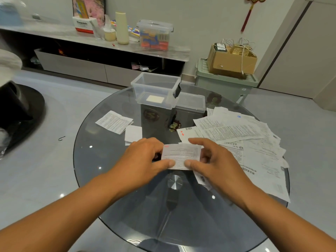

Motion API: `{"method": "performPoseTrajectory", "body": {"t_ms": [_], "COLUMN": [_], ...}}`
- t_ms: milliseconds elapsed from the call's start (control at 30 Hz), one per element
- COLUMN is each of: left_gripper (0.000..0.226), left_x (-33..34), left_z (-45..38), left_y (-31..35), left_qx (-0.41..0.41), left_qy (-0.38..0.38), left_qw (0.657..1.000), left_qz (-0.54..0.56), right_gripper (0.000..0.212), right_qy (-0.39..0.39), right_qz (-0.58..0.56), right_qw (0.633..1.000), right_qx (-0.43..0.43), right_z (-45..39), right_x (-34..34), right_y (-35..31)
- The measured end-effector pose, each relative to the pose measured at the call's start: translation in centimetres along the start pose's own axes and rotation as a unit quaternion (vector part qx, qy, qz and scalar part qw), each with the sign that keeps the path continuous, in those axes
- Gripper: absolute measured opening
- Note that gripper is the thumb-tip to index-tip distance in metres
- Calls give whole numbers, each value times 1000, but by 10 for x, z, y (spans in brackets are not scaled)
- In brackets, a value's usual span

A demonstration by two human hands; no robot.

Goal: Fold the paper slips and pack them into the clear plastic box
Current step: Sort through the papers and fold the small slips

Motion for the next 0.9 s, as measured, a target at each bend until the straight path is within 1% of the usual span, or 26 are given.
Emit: {"method": "performPoseTrajectory", "body": {"t_ms": [33, 67, 133, 167, 200, 233, 300, 333, 367, 433, 500, 567, 633, 700, 767, 833, 900], "left_gripper": [23, 29, 57, 66, 68, 61, 37, 28, 26, 29, 34, 38, 52, 73, 89, 89, 75], "left_x": [0, 0, 1, 1, 0, 0, 0, 0, 2, 4, 4, 4, 2, 2, -3, -10, -17], "left_z": [-1, -1, -2, -2, -2, -2, -3, -3, -3, -4, -5, -6, -5, -5, -5, -4, -2], "left_y": [1, 1, 1, 0, -1, -1, 0, 0, 0, -2, -1, 0, -1, -3, -5, -3, -1], "left_qx": [-16, -30, -43, -40, -26, 0, 70, 87, 84, 67, 58, 49, 27, 12, 11, 22, 62], "left_qy": [15, 25, 30, 30, 29, 23, 3, -15, -35, -56, -62, -56, -39, -26, -36, -61, -71], "left_qw": [1000, 999, 998, 998, 999, 999, 993, 990, 990, 992, 992, 994, 998, 1000, 999, 998, 995], "left_qz": [8, 19, 32, 22, 3, -26, -91, -106, -103, -89, -90, -81, -44, 1, 29, 25, -19], "right_gripper": [60, 66, 76, 78, 77, 73, 61, 55, 51, 44, 39, 37, 39, 41, 40, 39, 40], "right_qy": [4, 5, 9, 14, 22, 34, 69, 84, 88, 62, 19, 8, -1, -32, -47, -36, -16], "right_qz": [-8, -6, 6, 14, 30, 53, 124, 151, 166, 145, 48, -43, -69, -46, 7, 73, 116], "right_qw": [1000, 1000, 999, 999, 998, 997, 990, 985, 982, 986, 997, 998, 998, 998, 998, 994, 988], "right_qx": [14, 28, 48, 48, 48, 44, 26, 21, 24, 46, 60, 45, 8, -25, -47, -76, -97], "right_z": [-2, -4, -6, -7, -7, -6, -2, 0, 2, 2, 3, 5, 8, 12, 13, 12, 11], "right_x": [3, 6, 11, 12, 12, 11, 4, 1, -3, -7, -6, -3, -2, 2, 8, 13, 15], "right_y": [-1, -2, -6, -7, -7, -8, -12, -14, -16, -18, -19, -21, -23, -24, -22, -18, -18]}}
Point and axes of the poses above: each hand's wrist, its own z-axis away from the middle knuckle, its own x-axis out of the palm, y = z × x, the point moved 2 cm from there along -z, towards the middle knuckle, and after that the axes turned 14 degrees about x, right-handed, at the moved point
